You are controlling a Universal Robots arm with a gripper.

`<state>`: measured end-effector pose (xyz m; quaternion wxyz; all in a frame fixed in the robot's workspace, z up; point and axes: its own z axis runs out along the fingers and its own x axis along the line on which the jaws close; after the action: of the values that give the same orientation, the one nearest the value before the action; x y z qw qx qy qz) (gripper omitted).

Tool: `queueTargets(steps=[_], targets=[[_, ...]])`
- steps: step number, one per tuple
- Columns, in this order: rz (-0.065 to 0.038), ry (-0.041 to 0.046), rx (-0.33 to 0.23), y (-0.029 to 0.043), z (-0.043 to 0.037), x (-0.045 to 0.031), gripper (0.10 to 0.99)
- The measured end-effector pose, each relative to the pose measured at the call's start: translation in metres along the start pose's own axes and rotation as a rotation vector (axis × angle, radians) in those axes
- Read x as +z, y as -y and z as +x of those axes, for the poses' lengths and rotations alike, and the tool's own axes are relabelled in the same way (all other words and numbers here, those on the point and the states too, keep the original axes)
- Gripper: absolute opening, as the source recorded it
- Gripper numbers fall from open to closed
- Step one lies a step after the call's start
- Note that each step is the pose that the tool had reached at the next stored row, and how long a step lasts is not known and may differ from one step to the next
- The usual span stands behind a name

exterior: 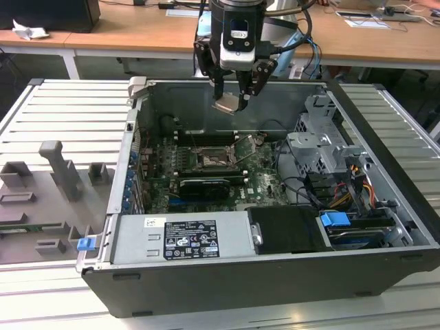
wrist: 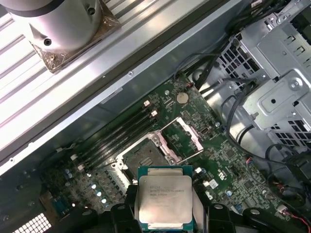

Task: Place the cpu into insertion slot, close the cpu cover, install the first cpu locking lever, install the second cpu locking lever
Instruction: 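Place the cpu into insertion slot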

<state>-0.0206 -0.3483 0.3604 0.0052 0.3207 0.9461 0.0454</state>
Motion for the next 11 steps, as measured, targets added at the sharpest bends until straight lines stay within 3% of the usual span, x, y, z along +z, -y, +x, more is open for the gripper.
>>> queueTargets(steps=[11], targets=[[-0.001,0.0055,0.062,0.0000,0.0000,0.0001,0.529]])
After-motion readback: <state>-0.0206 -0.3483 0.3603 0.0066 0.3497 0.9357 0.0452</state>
